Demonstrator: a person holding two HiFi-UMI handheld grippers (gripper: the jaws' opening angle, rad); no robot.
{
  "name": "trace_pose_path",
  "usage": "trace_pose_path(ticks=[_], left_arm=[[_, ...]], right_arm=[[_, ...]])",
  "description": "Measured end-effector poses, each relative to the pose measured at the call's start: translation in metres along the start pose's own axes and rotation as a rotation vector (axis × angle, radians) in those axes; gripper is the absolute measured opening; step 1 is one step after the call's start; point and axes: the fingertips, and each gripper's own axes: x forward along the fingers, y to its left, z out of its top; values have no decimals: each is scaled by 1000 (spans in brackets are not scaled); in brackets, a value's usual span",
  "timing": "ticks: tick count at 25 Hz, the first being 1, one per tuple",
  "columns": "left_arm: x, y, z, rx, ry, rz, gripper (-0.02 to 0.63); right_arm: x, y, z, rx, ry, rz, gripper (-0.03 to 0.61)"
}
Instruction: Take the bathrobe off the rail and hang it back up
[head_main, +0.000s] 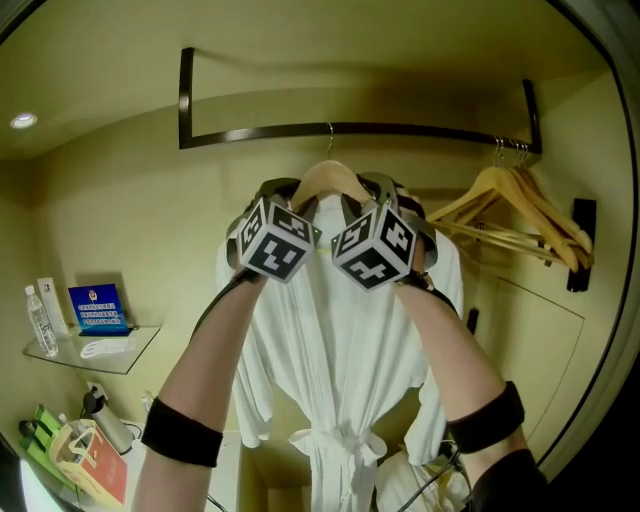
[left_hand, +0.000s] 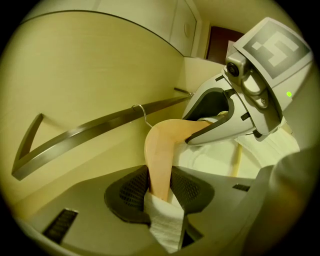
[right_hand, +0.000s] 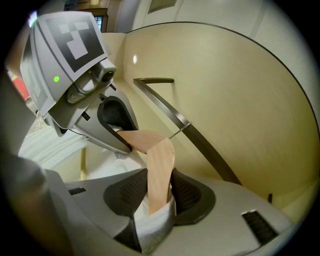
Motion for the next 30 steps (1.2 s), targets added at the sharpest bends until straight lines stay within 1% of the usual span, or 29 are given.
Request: trace_pose_path(ticks=[7,10,15,17,20,23,25,26,28,30], left_arm=[[2,-1,1,-22,-16,20,132],[-1,-1,1,-23,-9,28,133],[-11,-4,5,18,-16,84,137],[-22,-7,6,34,-16,109,138],[-46,-20,0,45,8,134,140],[-80,-33,-12,21,42,159,140],[-99,-44,-24,-9,75,159,138],[-109,-49,-34,-32,98,163,124],[-132,-58,-58,-82,152,184,84],[-156,-68,-81,-138,200,204,37]], right_arm=[[-1,-4,-1,-23,-1,-8,161],[-3,-4,0,-32,-15,-8,176],[-18,-8,3,-60,-84,-56,189],[-28,-10,0,-52,-114,-67,193],[-48,-10,-7,1,-149,-51,192],[-74,2,-12,80,-186,-12,187],[-91,14,-22,160,-201,29,170],[-99,22,-28,203,-205,53,147],[-113,38,-41,278,-205,90,133],[-129,54,-58,344,-193,103,85]])
